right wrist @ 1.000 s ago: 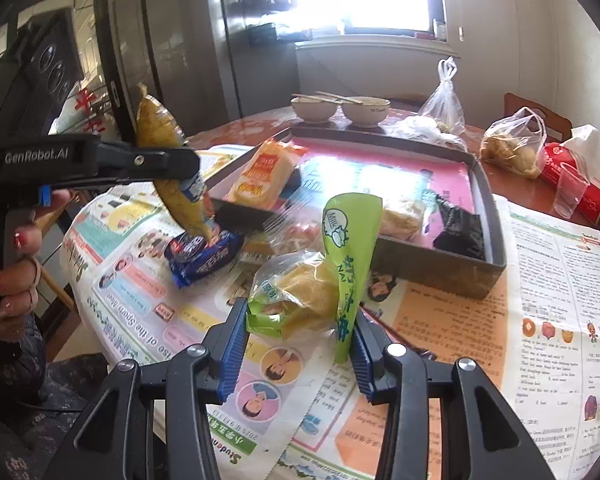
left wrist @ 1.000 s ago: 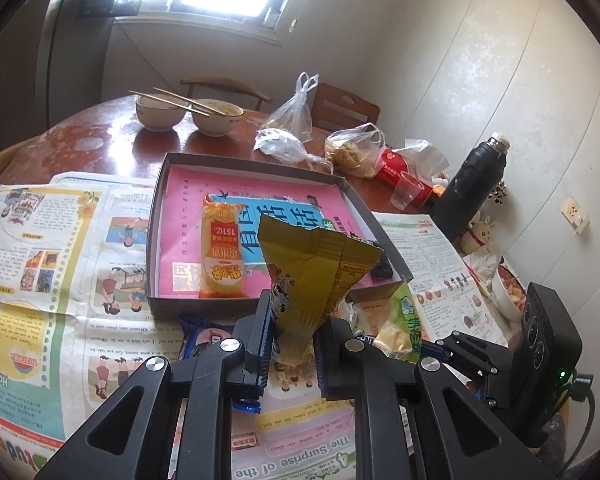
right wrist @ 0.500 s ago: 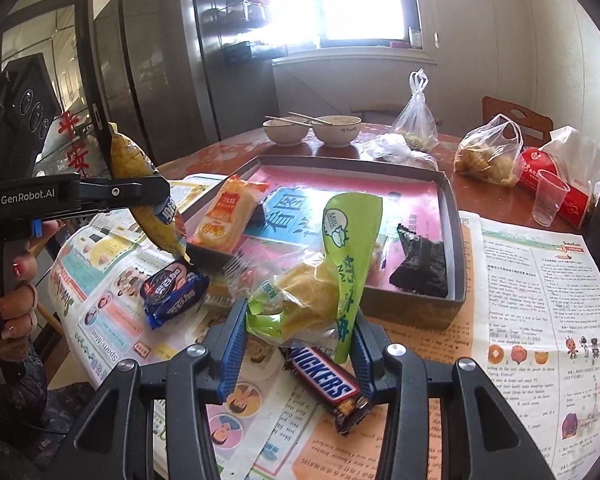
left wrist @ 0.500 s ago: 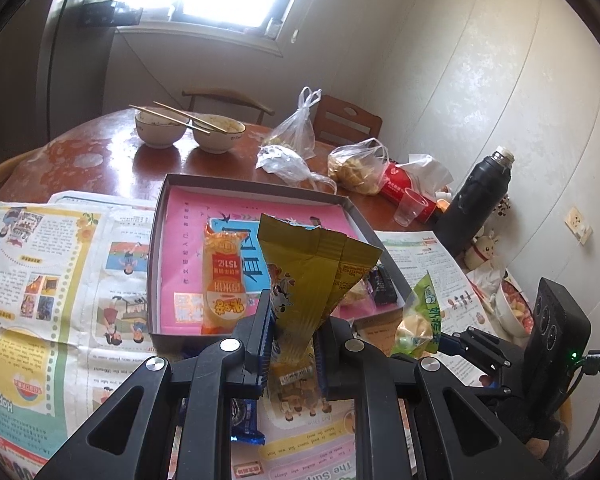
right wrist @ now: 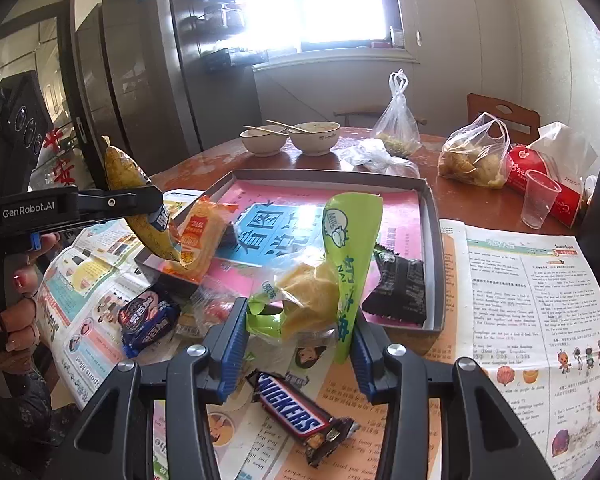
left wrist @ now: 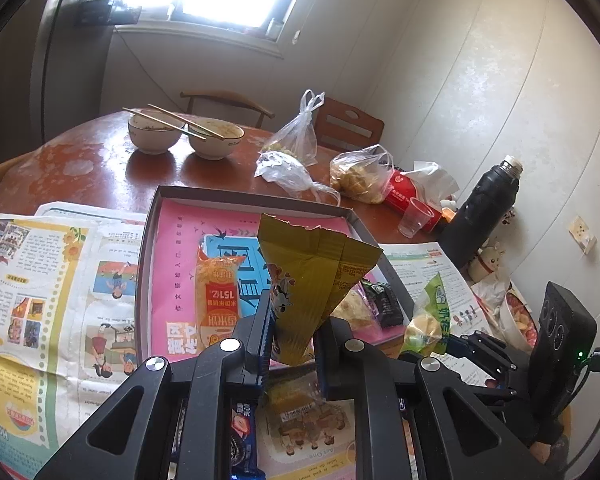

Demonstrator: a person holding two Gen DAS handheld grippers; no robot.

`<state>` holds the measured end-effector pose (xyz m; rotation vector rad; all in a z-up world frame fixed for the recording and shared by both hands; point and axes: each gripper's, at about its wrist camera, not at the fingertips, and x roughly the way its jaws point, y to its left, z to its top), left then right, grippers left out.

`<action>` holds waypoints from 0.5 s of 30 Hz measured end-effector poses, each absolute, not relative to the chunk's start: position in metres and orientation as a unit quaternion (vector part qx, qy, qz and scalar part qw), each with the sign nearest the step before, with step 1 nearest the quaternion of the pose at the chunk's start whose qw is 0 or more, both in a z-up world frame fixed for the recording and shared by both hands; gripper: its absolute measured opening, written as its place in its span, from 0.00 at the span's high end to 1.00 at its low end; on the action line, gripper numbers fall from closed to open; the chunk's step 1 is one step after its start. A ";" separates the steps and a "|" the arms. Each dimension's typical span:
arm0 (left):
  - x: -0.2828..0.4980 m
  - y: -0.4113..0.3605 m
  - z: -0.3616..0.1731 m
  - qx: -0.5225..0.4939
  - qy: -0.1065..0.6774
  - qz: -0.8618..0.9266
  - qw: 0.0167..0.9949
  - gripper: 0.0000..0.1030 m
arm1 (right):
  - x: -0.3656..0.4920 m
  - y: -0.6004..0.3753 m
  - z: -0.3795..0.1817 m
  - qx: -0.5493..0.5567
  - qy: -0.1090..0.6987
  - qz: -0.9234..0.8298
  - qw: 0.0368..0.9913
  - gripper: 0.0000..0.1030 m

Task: Organize snacks
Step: 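Lift both bags and carry them toward the pink-lined tray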

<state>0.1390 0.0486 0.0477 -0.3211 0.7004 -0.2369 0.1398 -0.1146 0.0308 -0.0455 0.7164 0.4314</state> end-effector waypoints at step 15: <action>0.156 0.043 0.041 -0.150 0.354 -0.113 0.916 0.83 | 0.161 -0.116 0.043 -0.013 0.331 0.188 0.925 0.55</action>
